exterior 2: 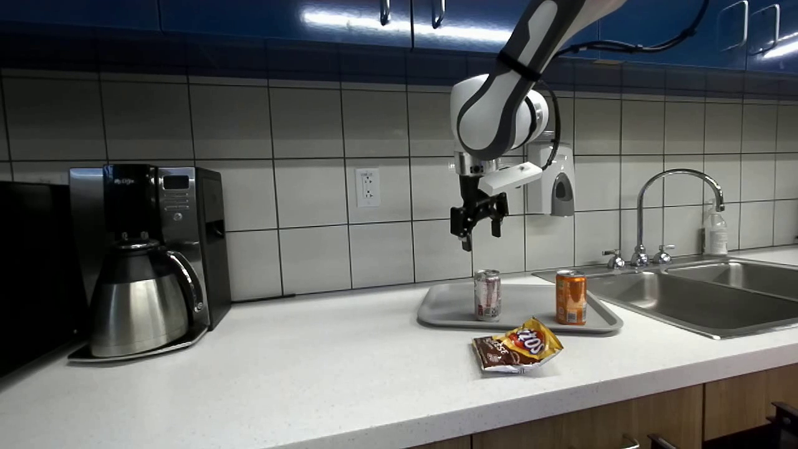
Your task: Put the cans on the grey tray
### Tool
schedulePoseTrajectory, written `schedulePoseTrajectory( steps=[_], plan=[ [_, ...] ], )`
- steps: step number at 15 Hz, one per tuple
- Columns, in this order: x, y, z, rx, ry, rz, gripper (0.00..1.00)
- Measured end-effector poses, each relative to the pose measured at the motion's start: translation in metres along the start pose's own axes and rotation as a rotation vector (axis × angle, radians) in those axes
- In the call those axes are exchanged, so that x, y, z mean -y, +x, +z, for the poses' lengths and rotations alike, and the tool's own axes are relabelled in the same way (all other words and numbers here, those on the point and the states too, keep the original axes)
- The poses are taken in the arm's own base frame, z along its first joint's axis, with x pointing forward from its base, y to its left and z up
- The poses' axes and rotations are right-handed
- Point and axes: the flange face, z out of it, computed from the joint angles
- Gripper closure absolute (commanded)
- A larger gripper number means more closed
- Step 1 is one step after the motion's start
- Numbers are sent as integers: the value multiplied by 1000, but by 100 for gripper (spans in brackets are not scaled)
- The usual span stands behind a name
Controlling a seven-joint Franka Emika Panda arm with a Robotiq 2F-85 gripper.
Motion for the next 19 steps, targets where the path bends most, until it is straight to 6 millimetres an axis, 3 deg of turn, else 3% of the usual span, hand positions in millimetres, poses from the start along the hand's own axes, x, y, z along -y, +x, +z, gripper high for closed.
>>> schedulePoseTrajectory(
  steps=[6, 19],
  plan=[
    [4, -13, -34, -22, -58, 0, 0],
    [45, -67, -106, -3, -128, -4, 0]
  ],
)
